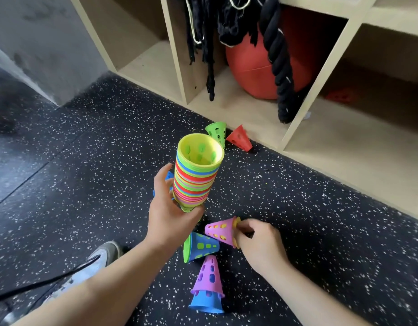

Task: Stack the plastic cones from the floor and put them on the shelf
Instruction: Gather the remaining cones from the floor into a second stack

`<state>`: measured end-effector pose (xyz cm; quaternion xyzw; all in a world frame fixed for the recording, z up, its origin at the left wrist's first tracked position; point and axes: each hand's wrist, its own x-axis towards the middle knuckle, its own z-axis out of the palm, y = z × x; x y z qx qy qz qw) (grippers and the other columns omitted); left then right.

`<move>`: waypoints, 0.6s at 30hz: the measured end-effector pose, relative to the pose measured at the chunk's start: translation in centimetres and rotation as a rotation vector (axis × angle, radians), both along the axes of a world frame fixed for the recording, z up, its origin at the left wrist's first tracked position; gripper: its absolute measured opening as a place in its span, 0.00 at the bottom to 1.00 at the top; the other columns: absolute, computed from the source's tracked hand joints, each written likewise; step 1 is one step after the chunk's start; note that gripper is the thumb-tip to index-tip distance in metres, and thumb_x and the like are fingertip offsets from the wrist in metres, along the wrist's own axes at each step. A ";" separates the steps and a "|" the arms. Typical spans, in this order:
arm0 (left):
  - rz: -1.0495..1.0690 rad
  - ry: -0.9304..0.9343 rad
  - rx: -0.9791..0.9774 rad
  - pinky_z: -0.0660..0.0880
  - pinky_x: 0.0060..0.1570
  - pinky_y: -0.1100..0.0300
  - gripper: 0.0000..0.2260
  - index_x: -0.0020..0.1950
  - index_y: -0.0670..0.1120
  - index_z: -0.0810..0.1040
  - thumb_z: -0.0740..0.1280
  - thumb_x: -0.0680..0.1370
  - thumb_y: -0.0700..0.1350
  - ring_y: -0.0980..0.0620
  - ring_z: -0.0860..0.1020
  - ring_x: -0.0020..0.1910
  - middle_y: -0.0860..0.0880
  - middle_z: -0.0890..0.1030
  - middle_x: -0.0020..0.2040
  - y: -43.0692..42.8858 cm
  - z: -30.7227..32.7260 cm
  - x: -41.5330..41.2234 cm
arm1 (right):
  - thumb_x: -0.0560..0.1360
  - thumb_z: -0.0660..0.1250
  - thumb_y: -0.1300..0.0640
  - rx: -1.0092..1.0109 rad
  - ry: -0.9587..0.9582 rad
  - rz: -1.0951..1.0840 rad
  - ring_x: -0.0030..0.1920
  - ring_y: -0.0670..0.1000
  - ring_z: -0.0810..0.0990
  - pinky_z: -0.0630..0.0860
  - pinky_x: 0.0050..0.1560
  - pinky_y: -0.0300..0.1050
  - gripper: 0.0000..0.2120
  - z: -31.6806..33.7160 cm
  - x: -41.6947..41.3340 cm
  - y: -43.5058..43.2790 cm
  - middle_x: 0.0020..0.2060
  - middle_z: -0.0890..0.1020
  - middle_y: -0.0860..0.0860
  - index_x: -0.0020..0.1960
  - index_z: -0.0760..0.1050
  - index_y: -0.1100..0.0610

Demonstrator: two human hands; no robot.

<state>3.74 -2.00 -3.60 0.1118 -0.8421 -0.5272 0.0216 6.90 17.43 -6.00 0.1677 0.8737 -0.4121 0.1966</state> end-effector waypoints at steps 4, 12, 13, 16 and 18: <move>-0.008 0.009 -0.005 0.79 0.61 0.48 0.43 0.75 0.58 0.59 0.78 0.68 0.39 0.57 0.82 0.58 0.59 0.79 0.62 0.0 0.0 0.0 | 0.76 0.69 0.52 -0.045 0.053 -0.029 0.42 0.45 0.83 0.79 0.46 0.41 0.05 -0.7 -0.5 -0.3 0.39 0.85 0.42 0.48 0.84 0.49; 0.001 -0.002 -0.007 0.79 0.61 0.49 0.43 0.75 0.60 0.59 0.79 0.68 0.39 0.60 0.82 0.57 0.64 0.78 0.61 0.0 0.3 0.0 | 0.75 0.70 0.53 -0.047 0.103 -0.059 0.34 0.48 0.80 0.74 0.37 0.37 0.04 -1.2 -0.5 -0.9 0.30 0.82 0.44 0.42 0.83 0.49; 0.000 -0.001 -0.014 0.79 0.61 0.49 0.43 0.75 0.60 0.59 0.78 0.67 0.40 0.59 0.82 0.58 0.61 0.78 0.62 -0.1 0.3 0.0 | 0.76 0.70 0.54 -0.034 0.152 -0.083 0.35 0.48 0.80 0.73 0.36 0.34 0.04 -0.7 -0.8 -0.6 0.31 0.83 0.43 0.43 0.83 0.49; -0.006 0.003 -0.030 0.79 0.60 0.50 0.43 0.75 0.59 0.59 0.78 0.67 0.40 0.58 0.82 0.57 0.60 0.79 0.61 -0.4 0.4 0.2 | 0.77 0.70 0.55 -0.040 0.498 -0.134 0.35 0.50 0.81 0.75 0.37 0.41 0.05 3.0 -2.5 0.8 0.40 0.85 0.44 0.50 0.83 0.49; -0.005 0.004 -0.033 0.79 0.60 0.51 0.43 0.75 0.59 0.59 0.78 0.67 0.40 0.57 0.83 0.56 0.59 0.80 0.60 -0.4 0.4 0.2 | 0.78 0.69 0.58 -0.092 0.858 -0.108 0.36 0.49 0.81 0.76 0.36 0.39 0.06 6.8 -4.1 1.4 0.44 0.83 0.47 0.53 0.82 0.54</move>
